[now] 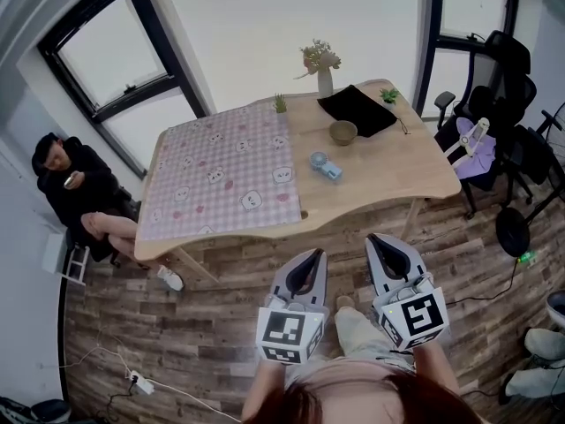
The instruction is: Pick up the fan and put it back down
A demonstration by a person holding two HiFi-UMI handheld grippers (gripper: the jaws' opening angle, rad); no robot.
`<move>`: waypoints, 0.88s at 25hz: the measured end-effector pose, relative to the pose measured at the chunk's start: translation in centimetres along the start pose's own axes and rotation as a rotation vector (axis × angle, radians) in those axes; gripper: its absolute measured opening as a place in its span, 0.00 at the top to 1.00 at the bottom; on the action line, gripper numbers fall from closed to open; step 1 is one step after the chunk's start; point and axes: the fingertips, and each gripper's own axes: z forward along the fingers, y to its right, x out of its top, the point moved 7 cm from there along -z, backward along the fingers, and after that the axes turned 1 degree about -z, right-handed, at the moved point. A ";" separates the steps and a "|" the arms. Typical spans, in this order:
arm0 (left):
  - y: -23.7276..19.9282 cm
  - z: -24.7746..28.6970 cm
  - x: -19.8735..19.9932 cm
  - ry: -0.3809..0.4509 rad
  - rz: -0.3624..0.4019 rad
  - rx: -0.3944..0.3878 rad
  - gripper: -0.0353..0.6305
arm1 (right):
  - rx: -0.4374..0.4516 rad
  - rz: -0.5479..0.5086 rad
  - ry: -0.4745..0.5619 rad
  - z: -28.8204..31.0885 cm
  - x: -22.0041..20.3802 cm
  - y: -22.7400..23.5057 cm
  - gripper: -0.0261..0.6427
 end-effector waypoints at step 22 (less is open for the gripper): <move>-5.5 13.8 2.8 -0.023 -0.005 0.047 0.93 | 0.067 0.001 -0.034 12.4 -0.8 9.8 0.96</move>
